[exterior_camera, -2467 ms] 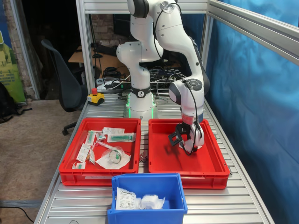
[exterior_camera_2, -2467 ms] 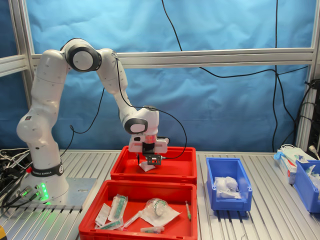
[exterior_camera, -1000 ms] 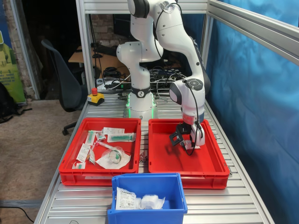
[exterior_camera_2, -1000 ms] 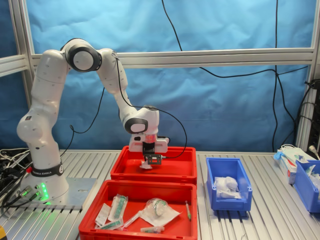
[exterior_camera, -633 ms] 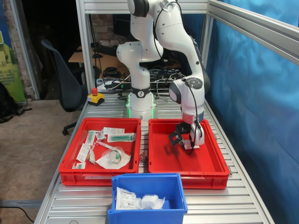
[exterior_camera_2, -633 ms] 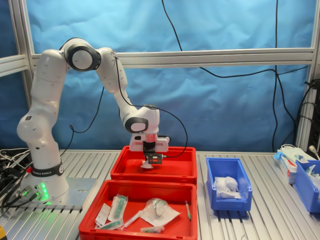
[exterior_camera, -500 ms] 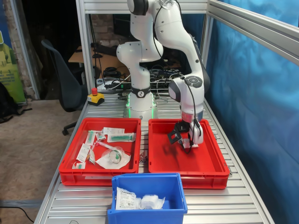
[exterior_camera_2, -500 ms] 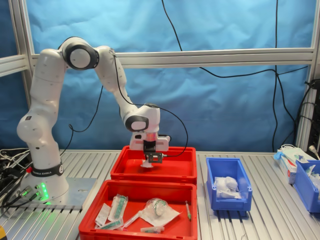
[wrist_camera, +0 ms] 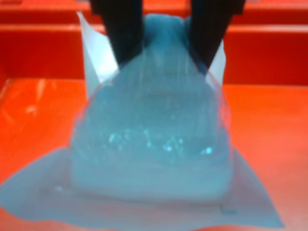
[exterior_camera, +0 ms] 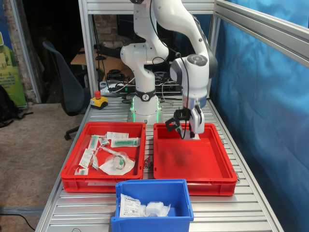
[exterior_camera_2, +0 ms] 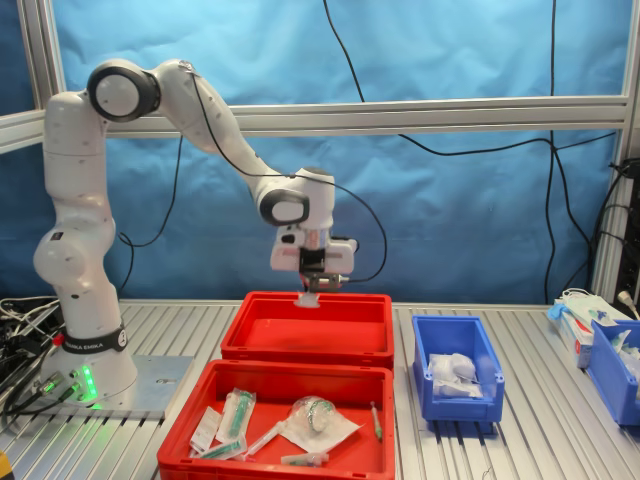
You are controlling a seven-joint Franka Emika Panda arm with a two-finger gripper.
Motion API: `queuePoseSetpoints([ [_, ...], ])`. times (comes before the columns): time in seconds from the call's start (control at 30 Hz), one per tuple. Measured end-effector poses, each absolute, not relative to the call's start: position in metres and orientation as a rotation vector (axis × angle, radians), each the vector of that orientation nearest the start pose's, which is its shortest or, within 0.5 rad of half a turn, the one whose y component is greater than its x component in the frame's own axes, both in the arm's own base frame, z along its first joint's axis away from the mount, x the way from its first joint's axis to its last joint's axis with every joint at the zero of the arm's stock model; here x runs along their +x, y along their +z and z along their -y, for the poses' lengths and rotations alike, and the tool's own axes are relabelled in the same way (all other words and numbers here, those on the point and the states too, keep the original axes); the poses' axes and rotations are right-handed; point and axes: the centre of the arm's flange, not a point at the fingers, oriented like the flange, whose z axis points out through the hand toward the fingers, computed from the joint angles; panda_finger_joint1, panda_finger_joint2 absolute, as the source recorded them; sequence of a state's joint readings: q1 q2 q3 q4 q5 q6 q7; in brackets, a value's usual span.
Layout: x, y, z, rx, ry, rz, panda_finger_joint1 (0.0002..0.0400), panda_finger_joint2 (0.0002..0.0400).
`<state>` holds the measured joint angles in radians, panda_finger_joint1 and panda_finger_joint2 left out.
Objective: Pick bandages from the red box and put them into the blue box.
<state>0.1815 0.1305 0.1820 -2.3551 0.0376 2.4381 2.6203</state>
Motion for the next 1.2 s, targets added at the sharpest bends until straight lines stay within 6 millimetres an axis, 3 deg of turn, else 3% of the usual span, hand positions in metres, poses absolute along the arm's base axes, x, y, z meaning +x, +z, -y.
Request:
queuePoseSetpoints([
  [0.07,0.487,0.297,-0.173,-1.28,0.07,-2.892,0.0053,0.0053],
  [0.23,0.506,0.326,-0.161,-1.226,0.06,-2.894,0.0053,0.0053],
  [0.6,0.56,0.398,-0.113,-1.053,0.035,-2.896,0.0053,0.0053],
  [0.8,0.603,0.432,-0.087,-0.955,0.006,-2.872,0.0053,0.0053],
  [1.0,0.639,0.437,-0.069,-0.895,-0.026,-2.865,0.0053,0.0053],
  [1.2,0.672,0.424,-0.054,-0.855,-0.061,-2.873,0.0053,0.0053],
])
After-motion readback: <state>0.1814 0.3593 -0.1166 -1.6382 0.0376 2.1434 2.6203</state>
